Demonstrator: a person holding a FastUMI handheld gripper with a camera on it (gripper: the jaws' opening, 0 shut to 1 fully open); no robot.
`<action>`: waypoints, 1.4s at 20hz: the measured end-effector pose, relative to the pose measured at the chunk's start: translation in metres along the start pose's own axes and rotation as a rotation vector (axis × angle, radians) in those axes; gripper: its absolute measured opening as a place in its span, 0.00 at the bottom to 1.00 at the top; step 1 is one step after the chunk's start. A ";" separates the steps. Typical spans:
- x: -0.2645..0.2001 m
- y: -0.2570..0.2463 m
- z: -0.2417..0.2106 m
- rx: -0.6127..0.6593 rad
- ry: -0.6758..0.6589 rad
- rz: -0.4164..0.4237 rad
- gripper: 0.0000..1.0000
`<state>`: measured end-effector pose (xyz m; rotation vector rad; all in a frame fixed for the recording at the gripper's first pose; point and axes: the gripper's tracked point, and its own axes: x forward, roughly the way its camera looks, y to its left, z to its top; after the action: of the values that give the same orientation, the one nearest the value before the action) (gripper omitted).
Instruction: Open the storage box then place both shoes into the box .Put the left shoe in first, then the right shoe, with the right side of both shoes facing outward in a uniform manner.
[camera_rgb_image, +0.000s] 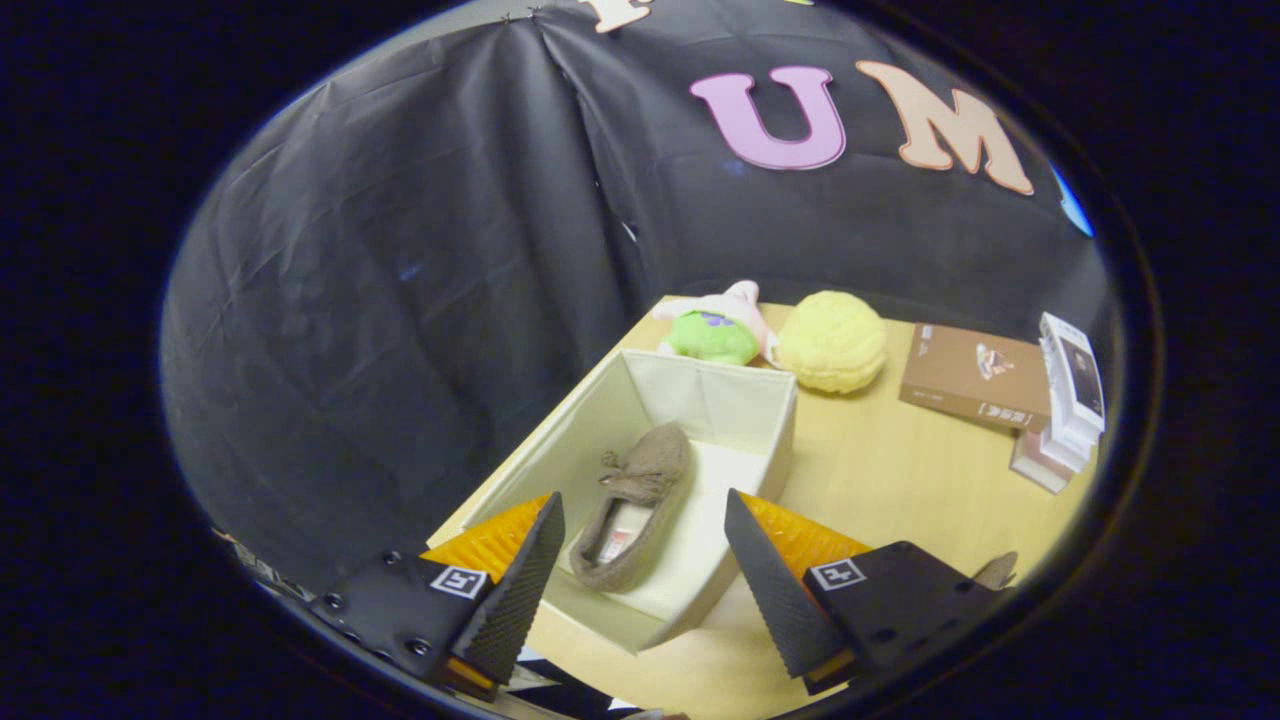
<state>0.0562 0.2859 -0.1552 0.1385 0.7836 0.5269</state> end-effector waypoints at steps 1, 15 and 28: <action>-0.006 -0.007 -0.001 0.000 -0.012 -0.008 1.00; -0.107 -0.137 -0.022 -0.062 -0.108 -0.244 1.00; -0.178 -0.243 -0.079 -0.038 -0.072 -0.440 1.00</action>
<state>-0.0063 -0.0190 -0.1727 -0.0507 0.7071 0.1187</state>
